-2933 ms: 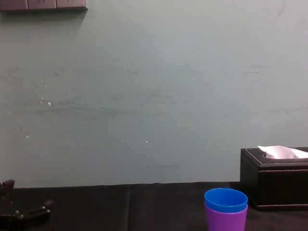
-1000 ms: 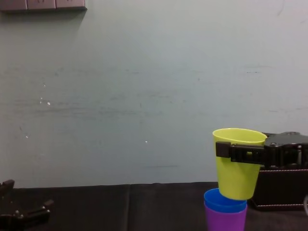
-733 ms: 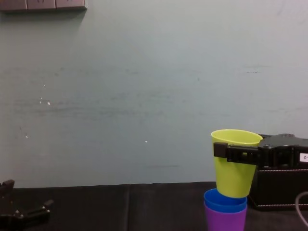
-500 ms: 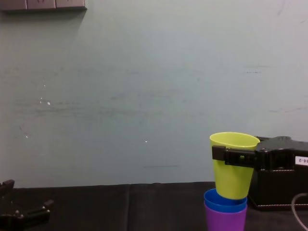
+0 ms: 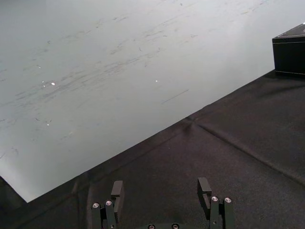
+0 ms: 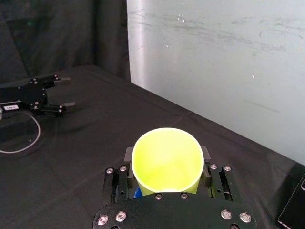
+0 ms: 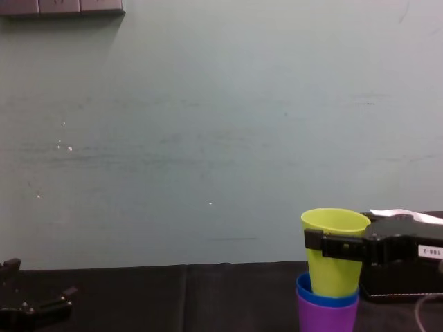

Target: Stack the three plastic cups sequentially using one hand.

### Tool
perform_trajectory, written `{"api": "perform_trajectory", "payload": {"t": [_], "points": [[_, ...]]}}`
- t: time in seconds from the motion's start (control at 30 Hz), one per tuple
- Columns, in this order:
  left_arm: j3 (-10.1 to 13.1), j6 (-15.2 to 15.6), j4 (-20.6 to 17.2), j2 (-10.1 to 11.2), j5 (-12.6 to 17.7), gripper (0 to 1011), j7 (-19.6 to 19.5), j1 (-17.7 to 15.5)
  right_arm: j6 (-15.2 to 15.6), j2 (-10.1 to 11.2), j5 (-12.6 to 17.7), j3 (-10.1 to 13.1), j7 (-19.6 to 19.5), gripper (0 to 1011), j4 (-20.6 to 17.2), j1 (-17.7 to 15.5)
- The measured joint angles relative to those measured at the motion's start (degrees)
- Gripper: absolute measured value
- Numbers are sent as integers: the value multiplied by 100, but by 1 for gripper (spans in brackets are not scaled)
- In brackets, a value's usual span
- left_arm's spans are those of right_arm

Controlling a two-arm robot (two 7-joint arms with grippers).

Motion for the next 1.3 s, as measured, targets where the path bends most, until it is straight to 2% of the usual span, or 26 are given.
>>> {"api": "perform_trajectory", "payload": {"t": [0.5,1.3], "points": [[0,0,0,0,0,1012,0,0,-86,-178,-71,-48,91,747,361,76],[0,0,0,0,0,1011,0,0,-195,-296,-162,-97,168,746,583,66]]}}
